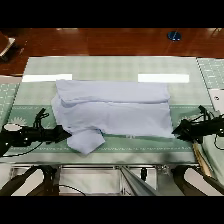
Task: Fold the shirts.
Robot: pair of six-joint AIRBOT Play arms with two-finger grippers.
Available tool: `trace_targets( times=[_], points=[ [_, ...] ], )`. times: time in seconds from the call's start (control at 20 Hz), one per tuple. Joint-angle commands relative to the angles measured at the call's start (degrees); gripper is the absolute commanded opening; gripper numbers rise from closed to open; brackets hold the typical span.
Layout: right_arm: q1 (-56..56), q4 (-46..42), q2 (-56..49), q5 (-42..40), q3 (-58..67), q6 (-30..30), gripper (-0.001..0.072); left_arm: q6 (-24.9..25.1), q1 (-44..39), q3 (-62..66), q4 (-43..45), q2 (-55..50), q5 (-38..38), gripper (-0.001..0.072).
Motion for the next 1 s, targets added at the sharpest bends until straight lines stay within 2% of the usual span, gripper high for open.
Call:
trace_targets(
  times=[0.0,0.35,0.4,0.5,0.55,0.7,0.8,0.95],
  points=[
    [2.12,-0.72,-1.99,-0.66,-1.25,0.57,0.0409,0.09,-0.02,-0.02,-0.22,0.00,-0.28,0.0021],
    [2.12,9.64,-6.14,-10.54,-1.25,-0.83,0.0393,0.11,-0.02,0.00,-0.28,0.00,-0.13,0.0021],
    [2.12,11.67,-6.36,-10.60,-1.25,-2.32,0.0294,0.09,-0.02,0.09,-0.48,0.02,-0.15,0.0021],
    [2.12,16.11,-6.34,-9.64,-0.55,-8.02,0.0014,0.11,0.00,1.53,-0.46,0.02,-1.05,0.0021],
    [2.12,17.59,-6.34,-8.22,0.76,-10.38,0.0019,0.11,0.00,3.50,-0.46,0.02,-2.36,0.0021],
    [2.12,17.70,-6.40,-5.97,7.41,-10.62,0.0019,-0.17,0.00,12.83,-0.46,0.00,-5.49,0.0021],
    [2.14,18.03,-7.13,-5.77,12.52,-10.32,0.0019,-3.63,-0.07,19.52,-0.46,-0.96,-4.15,0.0021],
    [5.14,18.49,-11.93,-6.12,20.83,-8.72,0.0019,-5.79,-2.36,29.51,-0.44,-7.76,-3.43,0.0021]
  ],
)
